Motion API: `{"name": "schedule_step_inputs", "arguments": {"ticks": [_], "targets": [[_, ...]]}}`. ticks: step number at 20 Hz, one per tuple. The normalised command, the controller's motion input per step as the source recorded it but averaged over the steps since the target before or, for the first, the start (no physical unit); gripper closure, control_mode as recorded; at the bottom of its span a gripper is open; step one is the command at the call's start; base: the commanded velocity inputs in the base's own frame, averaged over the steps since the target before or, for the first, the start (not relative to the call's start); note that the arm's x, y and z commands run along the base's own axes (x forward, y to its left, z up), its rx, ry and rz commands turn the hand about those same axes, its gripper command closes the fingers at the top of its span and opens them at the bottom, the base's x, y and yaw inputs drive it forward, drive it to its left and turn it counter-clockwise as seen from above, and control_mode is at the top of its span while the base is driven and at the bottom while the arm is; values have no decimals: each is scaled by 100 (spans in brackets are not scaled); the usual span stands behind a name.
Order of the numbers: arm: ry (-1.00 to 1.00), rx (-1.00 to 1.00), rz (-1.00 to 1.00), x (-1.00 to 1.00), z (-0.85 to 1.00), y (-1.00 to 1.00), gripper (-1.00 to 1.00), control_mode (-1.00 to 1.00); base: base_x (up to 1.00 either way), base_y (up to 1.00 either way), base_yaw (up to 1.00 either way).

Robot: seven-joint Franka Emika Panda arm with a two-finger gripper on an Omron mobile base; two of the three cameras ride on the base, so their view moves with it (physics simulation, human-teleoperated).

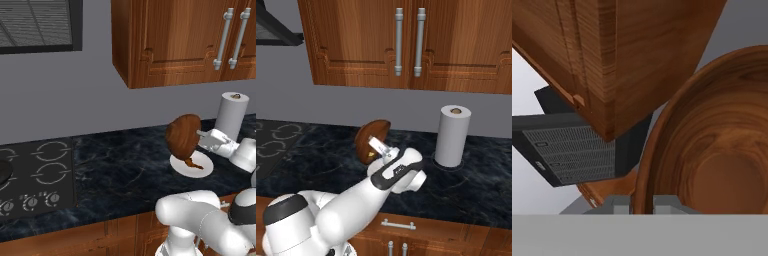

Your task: Place the chicken drumstick on the plate and place the lemon wedge on the same plate.

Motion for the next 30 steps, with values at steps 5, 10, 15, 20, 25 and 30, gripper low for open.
{"name": "schedule_step_inputs", "arguments": {"ticks": [5, 10, 15, 20, 25, 30], "targets": [[-7, 0, 0, 2, -35, -11, 100, -100, 0, 0, 0], [-4, 2, 0, 0, -14, -9, 100, -100, 0, 0, 0], [-2, 18, 0, 0, -8, -17, 100, -100, 0, 0, 0], [-1, 22, 0, 0, 0, -8, 100, -100, 0, 0, 0], [-4, 8, 0, 1, -2, 0, 100, -100, 0, 0, 0], [-13, 2, 0, 2, -20, -6, 100, -100, 0, 0, 0]]}}
